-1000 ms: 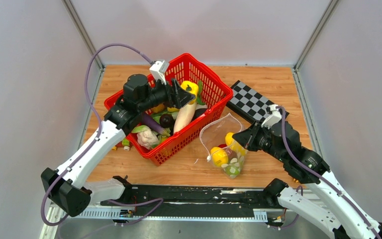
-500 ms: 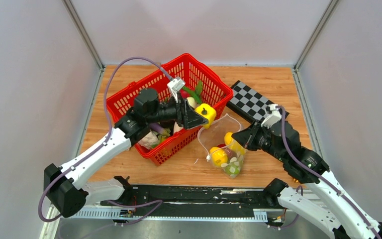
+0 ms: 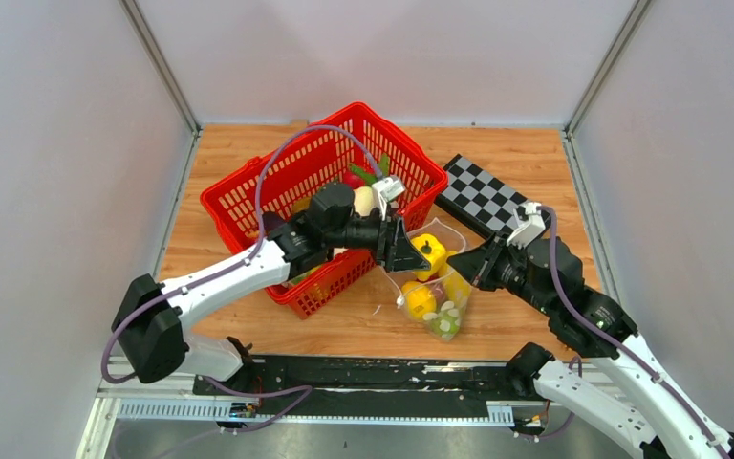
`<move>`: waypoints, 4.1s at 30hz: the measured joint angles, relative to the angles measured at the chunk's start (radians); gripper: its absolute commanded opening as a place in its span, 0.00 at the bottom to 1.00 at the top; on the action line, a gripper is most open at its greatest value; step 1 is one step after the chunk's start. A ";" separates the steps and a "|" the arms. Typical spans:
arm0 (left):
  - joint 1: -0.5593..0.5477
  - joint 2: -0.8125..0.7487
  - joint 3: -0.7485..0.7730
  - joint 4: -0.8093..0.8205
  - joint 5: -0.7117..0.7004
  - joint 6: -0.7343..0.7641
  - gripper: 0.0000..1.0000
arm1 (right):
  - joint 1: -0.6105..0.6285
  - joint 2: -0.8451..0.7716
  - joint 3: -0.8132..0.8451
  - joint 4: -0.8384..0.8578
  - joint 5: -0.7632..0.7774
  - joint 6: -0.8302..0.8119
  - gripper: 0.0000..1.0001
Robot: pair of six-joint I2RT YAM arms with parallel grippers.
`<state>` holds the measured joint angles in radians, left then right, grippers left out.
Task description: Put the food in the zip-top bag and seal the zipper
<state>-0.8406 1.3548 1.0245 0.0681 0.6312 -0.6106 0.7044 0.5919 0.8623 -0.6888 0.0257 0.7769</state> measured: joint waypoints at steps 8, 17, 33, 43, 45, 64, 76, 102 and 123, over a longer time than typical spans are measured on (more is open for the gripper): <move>-0.039 0.049 0.003 0.002 -0.009 0.011 0.56 | 0.000 -0.023 -0.030 0.019 0.000 0.015 0.01; -0.072 0.134 0.055 -0.003 -0.093 0.011 0.89 | 0.000 -0.037 -0.031 0.023 0.008 0.015 0.02; -0.087 0.116 0.215 -0.233 -0.145 0.126 1.00 | 0.000 -0.042 -0.050 0.029 0.037 0.022 0.02; -0.087 0.005 0.332 -0.526 -0.408 0.267 1.00 | 0.000 -0.043 -0.050 0.027 0.048 0.022 0.02; -0.080 -0.010 0.358 -0.602 -0.508 0.277 1.00 | 0.000 -0.044 -0.050 0.027 0.053 0.022 0.03; 0.109 0.100 0.456 -1.284 -0.970 0.127 1.00 | 0.000 -0.034 -0.050 0.019 0.061 0.021 0.03; 0.190 0.097 0.336 -1.342 -0.974 0.075 0.99 | 0.000 -0.034 -0.050 0.012 0.064 0.015 0.03; 0.189 0.156 0.232 -1.348 -0.821 0.145 0.57 | 0.000 -0.027 -0.050 0.012 0.063 0.015 0.03; 0.189 0.166 0.222 -1.351 -0.780 0.201 0.00 | 0.000 -0.017 -0.050 0.013 0.063 0.015 0.03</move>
<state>-0.6518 1.5204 1.2465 -1.2831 -0.1486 -0.4099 0.7044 0.5751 0.8124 -0.6762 0.0891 0.7921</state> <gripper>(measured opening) 0.481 0.033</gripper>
